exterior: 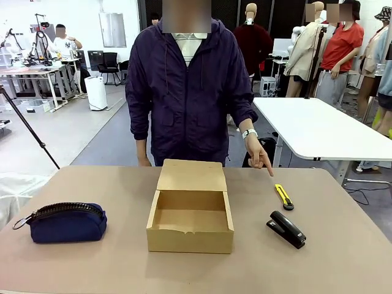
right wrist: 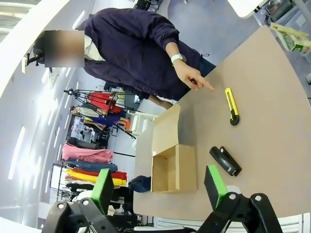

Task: Pack the items into the box.
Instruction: Pick up the item specified by the human and place it in the Mailer Box.

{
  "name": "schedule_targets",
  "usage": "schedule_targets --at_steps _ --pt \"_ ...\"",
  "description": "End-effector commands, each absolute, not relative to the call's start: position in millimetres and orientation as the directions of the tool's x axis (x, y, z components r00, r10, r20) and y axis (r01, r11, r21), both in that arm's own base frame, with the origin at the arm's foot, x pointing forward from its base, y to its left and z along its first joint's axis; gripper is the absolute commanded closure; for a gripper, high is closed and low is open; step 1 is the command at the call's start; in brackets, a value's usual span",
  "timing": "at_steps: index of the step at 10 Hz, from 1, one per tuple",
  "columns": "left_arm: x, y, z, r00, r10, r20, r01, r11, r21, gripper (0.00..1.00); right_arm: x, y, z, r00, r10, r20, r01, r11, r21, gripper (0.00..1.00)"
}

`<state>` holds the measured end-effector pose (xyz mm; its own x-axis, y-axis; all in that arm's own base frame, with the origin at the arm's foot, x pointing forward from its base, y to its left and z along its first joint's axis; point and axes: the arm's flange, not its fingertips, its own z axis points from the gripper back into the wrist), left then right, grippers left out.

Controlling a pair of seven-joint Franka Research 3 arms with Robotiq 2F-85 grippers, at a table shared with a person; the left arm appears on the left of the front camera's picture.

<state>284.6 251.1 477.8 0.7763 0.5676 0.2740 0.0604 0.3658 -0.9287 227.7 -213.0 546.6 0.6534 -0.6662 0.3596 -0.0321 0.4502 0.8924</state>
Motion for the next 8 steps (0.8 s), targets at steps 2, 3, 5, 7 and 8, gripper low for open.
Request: schedule_targets --at_steps 2,3,5,7,8 --pt "285.2 250.7 478.0 0.771 0.571 0.281 0.079 0.352 -0.933 0.0 227.7 -213.0 546.6 0.653 -0.666 0.36 -0.032 0.45 0.892 0.0" --pt "285.2 250.7 478.0 0.771 0.571 0.281 0.079 0.352 -0.933 0.0 269.3 -184.5 561.4 0.759 -0.518 0.395 -0.049 0.559 0.827 0.0" --pt "285.2 250.7 478.0 0.771 0.571 0.281 0.079 0.352 -0.933 0.0 358.0 -105.7 568.4 0.905 -0.23 0.357 -0.025 0.81 0.585 0.0" --pt "285.2 250.7 478.0 0.771 0.571 0.281 0.079 0.352 -0.933 0.0 406.3 -36.3 547.4 0.95 -0.011 0.313 -0.084 0.954 0.288 0.0" --pt "285.2 250.7 478.0 0.771 0.571 0.281 0.079 0.352 -0.933 0.0 416.8 -7.6 532.6 0.95 0.11 0.292 -0.161 0.974 0.157 0.0"
